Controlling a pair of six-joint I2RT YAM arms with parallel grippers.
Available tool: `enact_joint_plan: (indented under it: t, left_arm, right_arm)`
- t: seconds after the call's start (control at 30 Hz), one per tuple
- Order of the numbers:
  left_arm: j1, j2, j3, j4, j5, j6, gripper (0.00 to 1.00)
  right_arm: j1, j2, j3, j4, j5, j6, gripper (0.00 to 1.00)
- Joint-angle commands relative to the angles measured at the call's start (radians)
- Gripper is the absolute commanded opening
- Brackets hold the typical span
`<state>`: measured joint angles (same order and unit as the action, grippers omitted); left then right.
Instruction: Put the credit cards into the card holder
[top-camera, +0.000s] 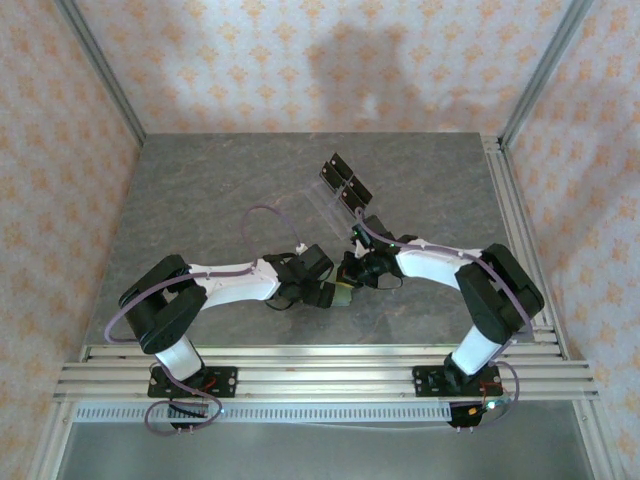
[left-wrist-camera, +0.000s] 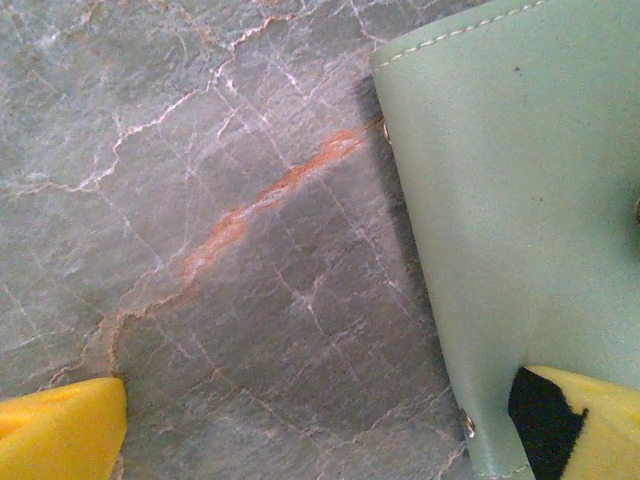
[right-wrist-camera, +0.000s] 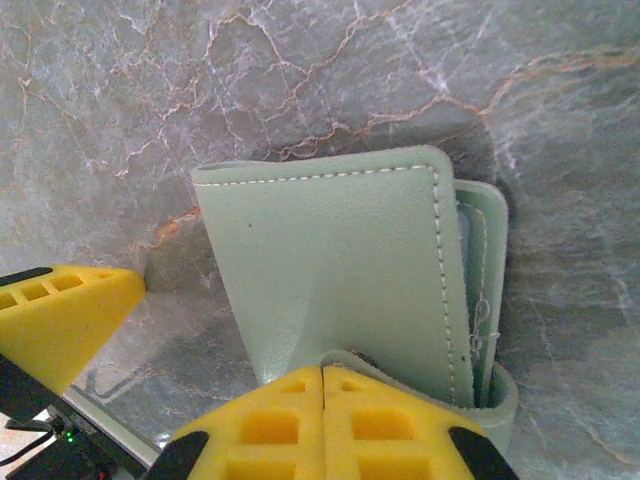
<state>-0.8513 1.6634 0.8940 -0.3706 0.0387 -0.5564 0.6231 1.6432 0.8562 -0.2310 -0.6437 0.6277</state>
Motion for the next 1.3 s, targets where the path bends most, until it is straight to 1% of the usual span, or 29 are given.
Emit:
enact_joint_plan:
  t: [0.0, 0.43, 0.57, 0.77, 1.03, 1.27]
  left_arm:
    - [-0.026, 0.046, -0.017, 0.025, 0.053, -0.013, 1.00]
    - [-0.027, 0.044, -0.019, 0.025, 0.053, -0.014, 1.00]
    - [-0.027, 0.044, -0.019, 0.024, 0.053, -0.013, 1.00]
    - [-0.026, 0.049, -0.015, 0.022, 0.055, -0.013, 1.00]
    - [-0.026, 0.055, -0.009, 0.021, 0.055, -0.015, 1.00]
    - [-0.029, 0.057, -0.008, 0.019, 0.053, -0.016, 1.00]
  right_arm:
    - [0.004, 0.024, -0.019, 0.008, 0.039, -0.008, 0.00]
    - [-0.015, 0.059, -0.062, 0.033, 0.054, -0.008, 0.00]
    - [-0.018, 0.033, -0.095, 0.045, 0.055, 0.000, 0.00]
    - [-0.019, -0.021, -0.084, 0.106, -0.008, 0.015, 0.00]
    - [-0.018, -0.081, -0.023, 0.065, -0.026, 0.011, 0.00]
    - [-0.019, -0.069, -0.044, 0.069, -0.017, 0.012, 0.00]
